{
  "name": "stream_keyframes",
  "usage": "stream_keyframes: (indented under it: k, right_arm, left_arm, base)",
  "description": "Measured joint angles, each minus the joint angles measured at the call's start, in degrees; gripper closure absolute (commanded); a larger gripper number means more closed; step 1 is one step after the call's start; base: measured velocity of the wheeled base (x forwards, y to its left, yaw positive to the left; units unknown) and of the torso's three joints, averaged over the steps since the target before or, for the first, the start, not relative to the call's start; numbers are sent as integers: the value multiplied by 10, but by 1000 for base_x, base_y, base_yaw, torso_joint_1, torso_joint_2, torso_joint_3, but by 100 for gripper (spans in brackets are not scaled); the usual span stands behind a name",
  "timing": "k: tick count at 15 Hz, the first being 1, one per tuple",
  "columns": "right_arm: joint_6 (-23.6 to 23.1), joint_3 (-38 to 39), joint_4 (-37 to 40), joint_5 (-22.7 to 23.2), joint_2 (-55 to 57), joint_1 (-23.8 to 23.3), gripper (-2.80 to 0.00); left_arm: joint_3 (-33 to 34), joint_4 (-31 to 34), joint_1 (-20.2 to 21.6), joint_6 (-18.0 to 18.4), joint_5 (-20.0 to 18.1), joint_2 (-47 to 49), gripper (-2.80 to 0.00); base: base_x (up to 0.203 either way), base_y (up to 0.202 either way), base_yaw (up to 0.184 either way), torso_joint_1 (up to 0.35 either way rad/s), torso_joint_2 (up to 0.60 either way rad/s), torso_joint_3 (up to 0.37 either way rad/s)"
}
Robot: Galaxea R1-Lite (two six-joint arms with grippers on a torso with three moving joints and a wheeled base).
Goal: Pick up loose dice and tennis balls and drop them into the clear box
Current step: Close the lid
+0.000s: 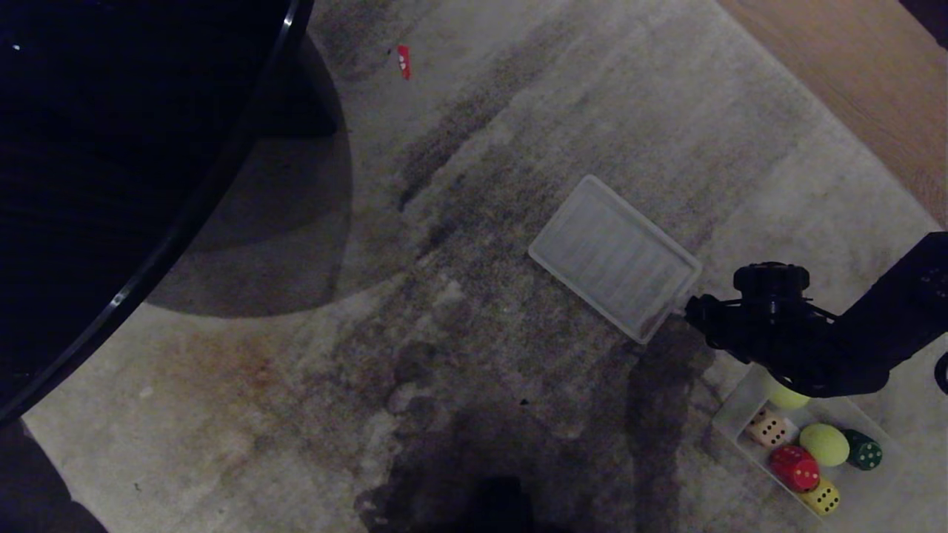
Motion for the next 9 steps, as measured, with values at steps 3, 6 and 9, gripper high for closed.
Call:
stream_keyframes:
  k: [3,6,9]
  right_arm:
    - [0,-19,5,0,8,3,-280]
    - [1,-26,3,-1,-9,3,-280]
    - [-5,-21,28,5,-23,8,-280]
  left_arm:
    - [0,0,0,0,0,0,0]
    - [0,0,0,0,0,0,0]
    - [0,0,0,0,0,0,0]
  base:
    - [0,0,0,0,0,0]
    - [0,0,0,0,0,0]
    - [0,0,0,0,0,0]
